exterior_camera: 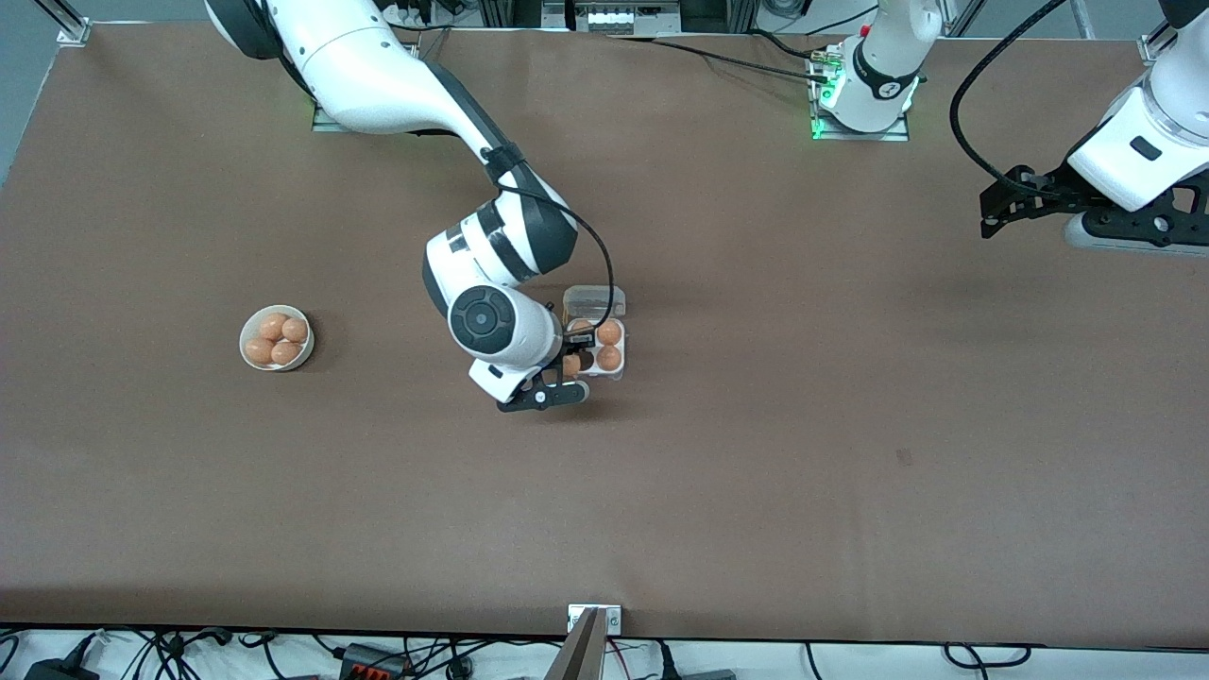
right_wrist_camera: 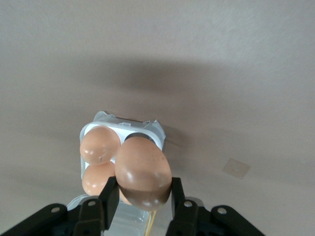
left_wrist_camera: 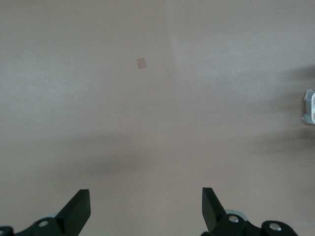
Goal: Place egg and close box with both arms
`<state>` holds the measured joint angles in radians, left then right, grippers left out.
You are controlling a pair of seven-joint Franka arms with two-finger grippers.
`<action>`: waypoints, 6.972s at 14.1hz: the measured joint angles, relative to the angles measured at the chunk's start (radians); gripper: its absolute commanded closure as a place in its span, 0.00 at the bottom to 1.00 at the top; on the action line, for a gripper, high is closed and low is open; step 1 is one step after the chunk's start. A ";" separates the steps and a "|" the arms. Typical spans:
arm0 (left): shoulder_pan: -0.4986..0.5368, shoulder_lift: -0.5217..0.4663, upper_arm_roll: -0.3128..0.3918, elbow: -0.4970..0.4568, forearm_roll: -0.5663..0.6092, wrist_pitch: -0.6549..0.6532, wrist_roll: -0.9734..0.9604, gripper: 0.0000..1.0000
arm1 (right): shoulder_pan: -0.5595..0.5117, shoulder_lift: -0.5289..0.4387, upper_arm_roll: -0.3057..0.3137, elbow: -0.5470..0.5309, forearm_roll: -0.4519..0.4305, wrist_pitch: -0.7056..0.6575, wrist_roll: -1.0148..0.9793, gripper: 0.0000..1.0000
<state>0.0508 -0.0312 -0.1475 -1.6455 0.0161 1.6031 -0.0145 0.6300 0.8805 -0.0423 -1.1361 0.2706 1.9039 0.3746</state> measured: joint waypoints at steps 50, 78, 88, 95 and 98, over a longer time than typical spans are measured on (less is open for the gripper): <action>-0.001 0.091 -0.015 0.056 -0.001 -0.213 0.031 0.99 | -0.583 -0.630 -0.080 -0.237 -0.239 -0.274 -0.410 0.00; -0.215 0.516 -0.628 -0.285 0.227 0.749 -0.988 0.99 | -0.633 -0.835 0.002 -0.495 -0.272 -0.192 -0.420 0.00; -0.247 0.698 -0.576 -0.171 0.550 0.819 -1.117 0.99 | -0.629 -0.836 -0.002 -0.495 -0.275 -0.208 -0.420 0.00; -0.249 0.770 -0.554 -0.047 0.681 0.850 -1.135 0.99 | -0.630 -0.836 -0.003 -0.495 -0.275 -0.216 -0.420 0.00; -0.249 0.786 -0.553 -0.017 0.689 0.851 -1.135 0.99 | -0.630 -0.836 -0.003 -0.495 -0.275 -0.219 -0.420 0.00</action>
<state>-0.1986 0.7549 -0.7006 -1.6623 0.7055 2.4545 -1.1493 0.0002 0.0449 -0.0455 -1.6313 -0.0047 1.6848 -0.0458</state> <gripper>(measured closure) 0.987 0.000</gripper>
